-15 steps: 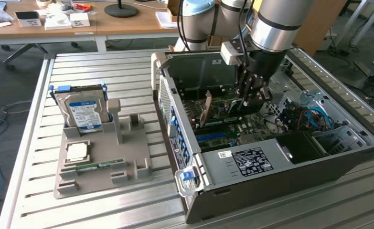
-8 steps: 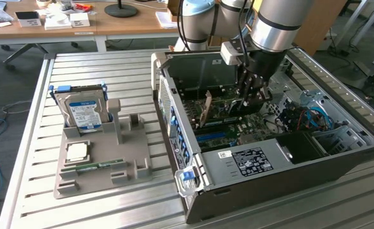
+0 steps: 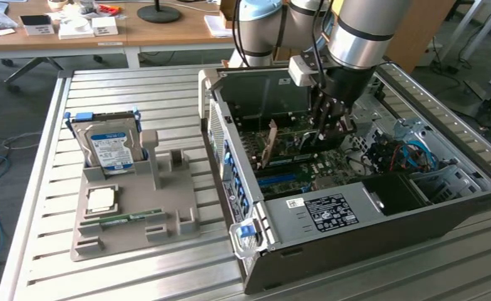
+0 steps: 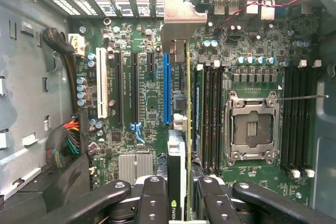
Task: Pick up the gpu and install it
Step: 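Insert the gpu into the slot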
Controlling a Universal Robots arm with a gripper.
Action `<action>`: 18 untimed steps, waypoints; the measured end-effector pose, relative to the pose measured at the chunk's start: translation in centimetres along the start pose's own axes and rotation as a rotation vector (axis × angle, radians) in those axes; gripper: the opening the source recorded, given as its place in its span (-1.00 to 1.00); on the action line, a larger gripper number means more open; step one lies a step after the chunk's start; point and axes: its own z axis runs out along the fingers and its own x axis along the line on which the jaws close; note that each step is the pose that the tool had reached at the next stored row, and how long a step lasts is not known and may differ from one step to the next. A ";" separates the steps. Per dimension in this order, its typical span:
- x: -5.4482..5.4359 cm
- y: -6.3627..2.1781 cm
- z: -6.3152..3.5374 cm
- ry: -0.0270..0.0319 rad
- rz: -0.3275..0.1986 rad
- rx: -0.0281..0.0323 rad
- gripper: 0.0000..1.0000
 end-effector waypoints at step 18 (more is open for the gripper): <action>0.0 0.35 0.35 0.0000 0.000 0.0000 -0.47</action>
